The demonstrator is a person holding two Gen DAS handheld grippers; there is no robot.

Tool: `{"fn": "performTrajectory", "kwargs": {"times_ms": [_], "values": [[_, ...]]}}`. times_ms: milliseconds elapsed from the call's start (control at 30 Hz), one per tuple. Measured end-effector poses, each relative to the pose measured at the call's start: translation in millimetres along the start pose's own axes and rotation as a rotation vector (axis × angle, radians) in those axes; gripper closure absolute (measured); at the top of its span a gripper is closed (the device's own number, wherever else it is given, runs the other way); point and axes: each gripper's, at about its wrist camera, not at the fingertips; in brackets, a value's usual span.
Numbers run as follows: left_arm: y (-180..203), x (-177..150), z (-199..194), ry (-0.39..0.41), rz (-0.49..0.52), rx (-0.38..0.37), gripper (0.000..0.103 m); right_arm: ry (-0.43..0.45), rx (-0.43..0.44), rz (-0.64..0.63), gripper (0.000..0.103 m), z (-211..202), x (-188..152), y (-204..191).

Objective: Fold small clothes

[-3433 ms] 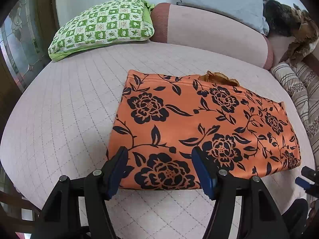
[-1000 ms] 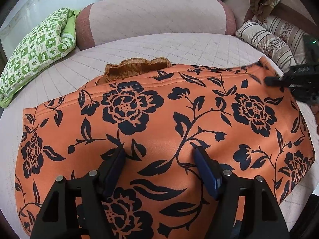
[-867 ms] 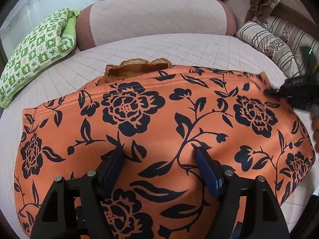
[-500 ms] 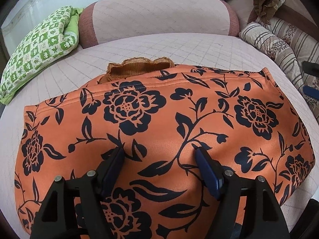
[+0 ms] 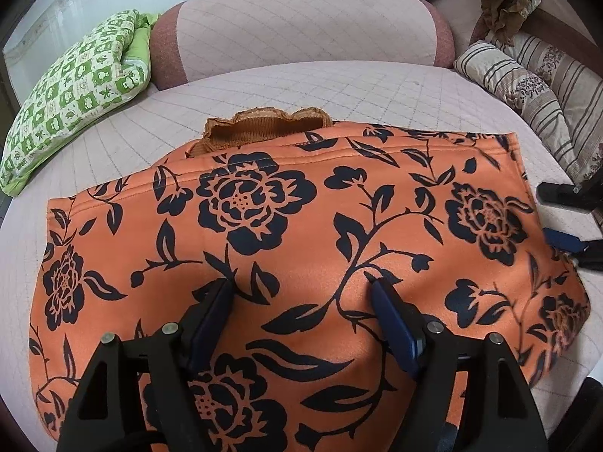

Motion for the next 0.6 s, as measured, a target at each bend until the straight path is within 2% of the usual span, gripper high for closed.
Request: {"fn": "performTrajectory", "kwargs": {"times_ms": [67,133,233,267,333,367,433,533,600], "values": [[-11,2,-12,0.014,-0.034,-0.017,0.026,0.059,0.040,-0.004,0.032,-26,-4,-5],[-21,1,-25,0.049,-0.058,0.011,0.026,0.111,0.047,-0.034,0.032,-59,-15,-13],[-38,-11,-46,0.098,-0.092,0.010,0.026,0.098,0.126,0.075,0.029,-91,-54,2],[-42,-16,-49,0.100,-0.098,0.012,0.026,0.076,0.152,0.114,0.025,-89,-71,7],[-48,-28,-52,0.097,-0.106,0.014,0.026,-0.011,0.164,0.166,0.024,-75,-105,18],[-49,-33,-52,0.090,-0.109,0.018,0.026,-0.027,0.167,0.185,0.024,-66,-113,22],[-54,-41,-48,0.065,-0.121,0.023,0.026,0.013,0.163,0.257,0.024,-53,-117,34],[-61,-49,-51,0.067,-0.152,0.024,0.026,0.100,0.232,0.285,0.023,-49,-101,31],[-65,-49,-54,0.078,-0.173,0.021,0.026,0.088,0.244,0.295,0.023,-39,-94,28]]}}
Point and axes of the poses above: each gripper's, at about its wrist camera, not at the fingertips, and z roughly the way its jaws point, y to its right, x to its top, and after that the axes turned 2 degrees about x, right-handed
